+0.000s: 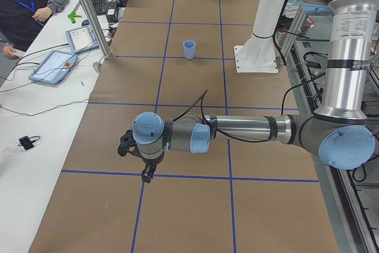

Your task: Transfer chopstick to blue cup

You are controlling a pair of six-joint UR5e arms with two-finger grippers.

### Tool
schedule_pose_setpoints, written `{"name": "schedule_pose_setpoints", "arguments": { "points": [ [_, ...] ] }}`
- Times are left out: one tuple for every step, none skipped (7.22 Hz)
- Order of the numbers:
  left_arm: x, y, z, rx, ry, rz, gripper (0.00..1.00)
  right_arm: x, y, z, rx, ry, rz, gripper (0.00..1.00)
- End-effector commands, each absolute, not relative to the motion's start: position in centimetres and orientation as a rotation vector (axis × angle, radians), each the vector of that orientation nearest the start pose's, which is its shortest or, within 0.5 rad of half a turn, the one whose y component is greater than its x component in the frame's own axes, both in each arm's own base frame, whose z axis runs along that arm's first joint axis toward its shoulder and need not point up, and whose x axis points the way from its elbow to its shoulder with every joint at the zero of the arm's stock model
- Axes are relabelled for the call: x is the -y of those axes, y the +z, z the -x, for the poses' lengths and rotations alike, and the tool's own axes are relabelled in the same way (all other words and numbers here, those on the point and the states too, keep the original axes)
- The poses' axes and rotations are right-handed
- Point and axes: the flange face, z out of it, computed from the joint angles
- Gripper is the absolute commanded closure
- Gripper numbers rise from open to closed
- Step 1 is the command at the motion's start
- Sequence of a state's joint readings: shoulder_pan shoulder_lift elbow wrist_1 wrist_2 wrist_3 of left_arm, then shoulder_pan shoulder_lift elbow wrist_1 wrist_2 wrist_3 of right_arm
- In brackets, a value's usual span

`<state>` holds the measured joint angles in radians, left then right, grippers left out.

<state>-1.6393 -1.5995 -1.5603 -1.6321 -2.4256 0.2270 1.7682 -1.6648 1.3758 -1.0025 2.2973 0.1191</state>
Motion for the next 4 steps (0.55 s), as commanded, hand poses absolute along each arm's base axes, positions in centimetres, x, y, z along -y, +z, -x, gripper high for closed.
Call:
{"name": "schedule_pose_setpoints", "arguments": {
  "points": [
    [50.3,63.6,9.3,-0.836,0.183,-0.202,0.02,42.8,76.1,-15.8,0.689,0.279,-0.323,0.05],
    [50.4,63.6,9.2,-0.836,0.187,-0.205,0.02,43.1,75.9,-16.0,0.664,0.310,-0.321,0.07],
    [49.7,63.6,9.2,-0.836,0.186,-0.203,0.02,43.1,76.1,-16.1,0.660,0.320,-0.318,0.11],
    [49.2,63.6,9.2,-0.834,0.185,-0.204,0.02,43.2,76.0,-16.1,0.661,0.321,-0.319,0.19]
  ]
}}
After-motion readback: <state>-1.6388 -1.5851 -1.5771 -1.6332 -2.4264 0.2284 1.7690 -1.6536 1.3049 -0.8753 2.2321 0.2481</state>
